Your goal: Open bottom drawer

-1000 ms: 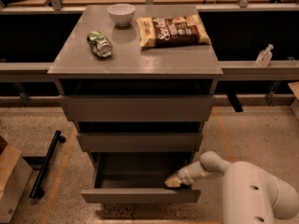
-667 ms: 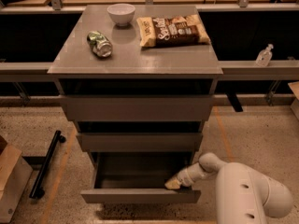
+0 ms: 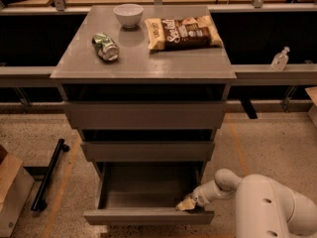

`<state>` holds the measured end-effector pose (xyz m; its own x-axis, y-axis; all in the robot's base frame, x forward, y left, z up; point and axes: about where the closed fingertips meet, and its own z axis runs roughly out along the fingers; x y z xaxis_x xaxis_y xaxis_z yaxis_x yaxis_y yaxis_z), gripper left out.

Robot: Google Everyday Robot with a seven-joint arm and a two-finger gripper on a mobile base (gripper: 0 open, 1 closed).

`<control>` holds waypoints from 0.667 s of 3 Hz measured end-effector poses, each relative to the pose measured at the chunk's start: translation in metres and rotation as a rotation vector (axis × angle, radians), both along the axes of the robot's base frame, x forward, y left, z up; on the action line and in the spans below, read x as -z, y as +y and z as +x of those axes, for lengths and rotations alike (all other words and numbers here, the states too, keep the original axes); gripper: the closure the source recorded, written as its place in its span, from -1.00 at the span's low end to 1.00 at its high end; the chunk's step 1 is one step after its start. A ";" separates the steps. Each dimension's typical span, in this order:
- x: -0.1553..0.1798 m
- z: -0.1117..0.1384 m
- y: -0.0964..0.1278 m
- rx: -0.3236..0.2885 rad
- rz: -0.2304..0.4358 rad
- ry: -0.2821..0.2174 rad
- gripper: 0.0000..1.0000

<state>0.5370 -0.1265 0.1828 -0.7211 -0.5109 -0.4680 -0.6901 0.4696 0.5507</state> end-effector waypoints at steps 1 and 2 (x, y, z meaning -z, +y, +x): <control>-0.013 -0.003 0.002 0.011 0.010 -0.027 -1.00; -0.029 0.002 0.006 0.010 0.025 -0.077 -1.00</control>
Offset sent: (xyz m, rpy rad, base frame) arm 0.0118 0.0061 0.0538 0.0387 -0.1490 -0.0154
